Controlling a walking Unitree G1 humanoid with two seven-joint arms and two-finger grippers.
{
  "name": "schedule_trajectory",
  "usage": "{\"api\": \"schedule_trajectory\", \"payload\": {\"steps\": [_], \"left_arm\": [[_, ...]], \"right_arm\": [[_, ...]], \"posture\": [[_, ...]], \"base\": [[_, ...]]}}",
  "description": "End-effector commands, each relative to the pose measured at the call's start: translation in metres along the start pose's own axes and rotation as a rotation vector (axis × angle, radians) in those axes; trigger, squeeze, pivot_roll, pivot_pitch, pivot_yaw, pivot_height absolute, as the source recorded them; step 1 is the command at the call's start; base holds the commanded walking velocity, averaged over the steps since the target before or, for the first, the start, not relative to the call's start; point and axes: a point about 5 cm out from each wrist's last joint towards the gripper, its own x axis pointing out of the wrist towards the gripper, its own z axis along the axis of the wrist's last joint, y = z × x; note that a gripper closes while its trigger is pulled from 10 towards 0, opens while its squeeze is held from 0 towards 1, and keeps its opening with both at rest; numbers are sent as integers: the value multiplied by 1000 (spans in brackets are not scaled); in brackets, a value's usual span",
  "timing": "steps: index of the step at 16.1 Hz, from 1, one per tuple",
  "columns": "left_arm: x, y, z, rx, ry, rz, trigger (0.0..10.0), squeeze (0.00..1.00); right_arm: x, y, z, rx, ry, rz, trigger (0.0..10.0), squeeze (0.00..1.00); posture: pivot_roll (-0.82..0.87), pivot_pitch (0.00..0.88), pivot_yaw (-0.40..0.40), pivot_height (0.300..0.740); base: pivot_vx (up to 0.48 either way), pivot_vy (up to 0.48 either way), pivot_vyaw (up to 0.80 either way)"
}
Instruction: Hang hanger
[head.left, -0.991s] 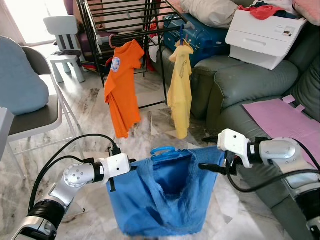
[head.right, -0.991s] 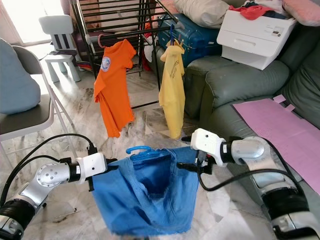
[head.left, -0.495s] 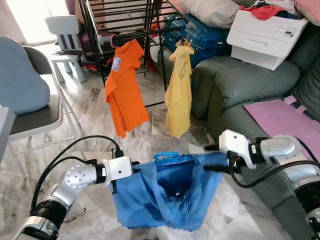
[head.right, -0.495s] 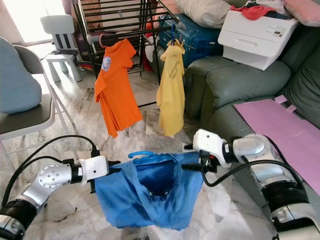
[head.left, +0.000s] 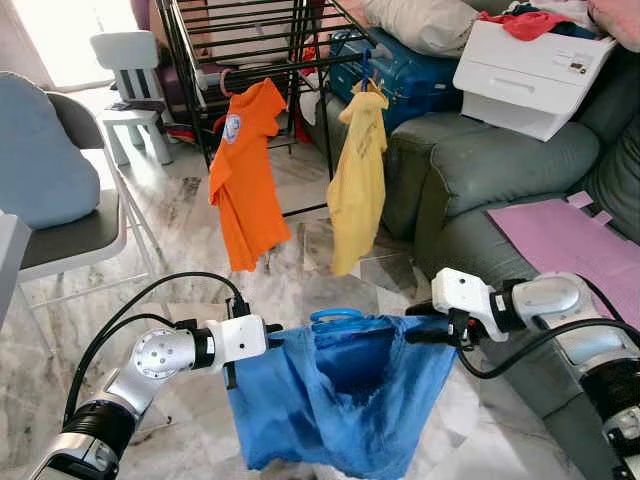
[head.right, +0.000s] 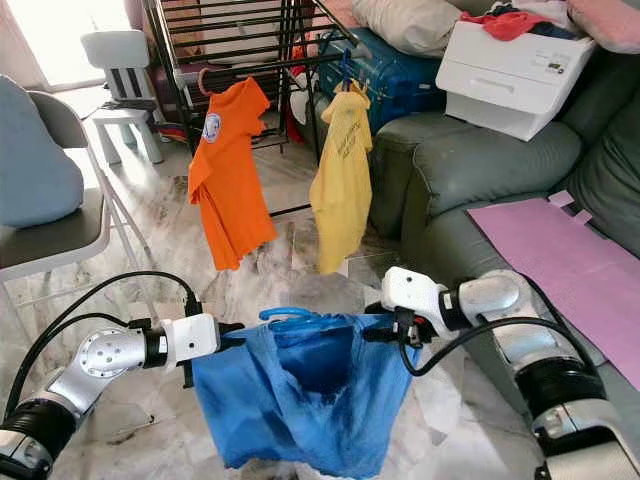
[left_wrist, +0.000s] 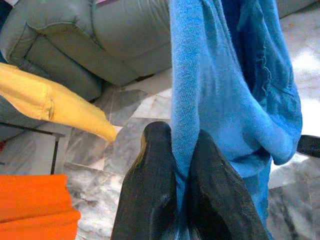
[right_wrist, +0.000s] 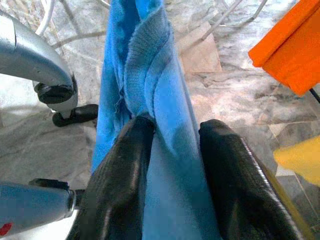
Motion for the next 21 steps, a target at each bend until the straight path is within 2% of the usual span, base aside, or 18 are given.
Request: {"api": "schedule_trajectory", "payload": {"steps": [1, 10, 14, 15, 16, 17, 18, 21], "left_arm": [[1, 4, 5, 18, -24, 10, 0, 0], [4, 3, 5, 3, -29, 18, 0, 0], [3, 7, 4, -1, -28, 74, 0, 0], [3, 10, 4, 22, -16, 119, 4275, 0], [3, 13, 4, 5, -21, 149, 10000, 0], [3, 13, 4, -30, -36, 156, 10000, 0], [3, 17, 6, -30, -49, 192, 10000, 1000], [2, 20, 10, -14, -79, 241, 10000, 1000]], "right_arm": [[2, -3, 5, -23, -3, 14, 0, 0], [6, 3, 0, -13, -8, 29, 0, 0], [10, 3, 1, -18, -14, 29, 0, 0], [11, 4, 1, -17, -18, 23, 0, 0], [12, 4, 1, -14, -22, 18, 0, 0], [12, 5, 0, -12, -25, 13, 0, 0], [15, 4, -3, -27, 2, -26, 0, 0], [23, 1, -7, -8, 14, -137, 0, 0]], "posture": [[-108, 0, 18, 740], [-108, 0, 10, 740], [-105, 0, 5, 740], [-105, 0, 4, 740], [-107, 0, 4, 740], [-107, 0, 4, 740], [-107, 0, 4, 740], [-112, 0, 11, 740]], "base": [[0, 0, 0], [0, 0, 0], [0, 0, 0], [0, 0, 0], [0, 0, 0], [0, 0, 0], [0, 0, 0], [0, 0, 0]]}}
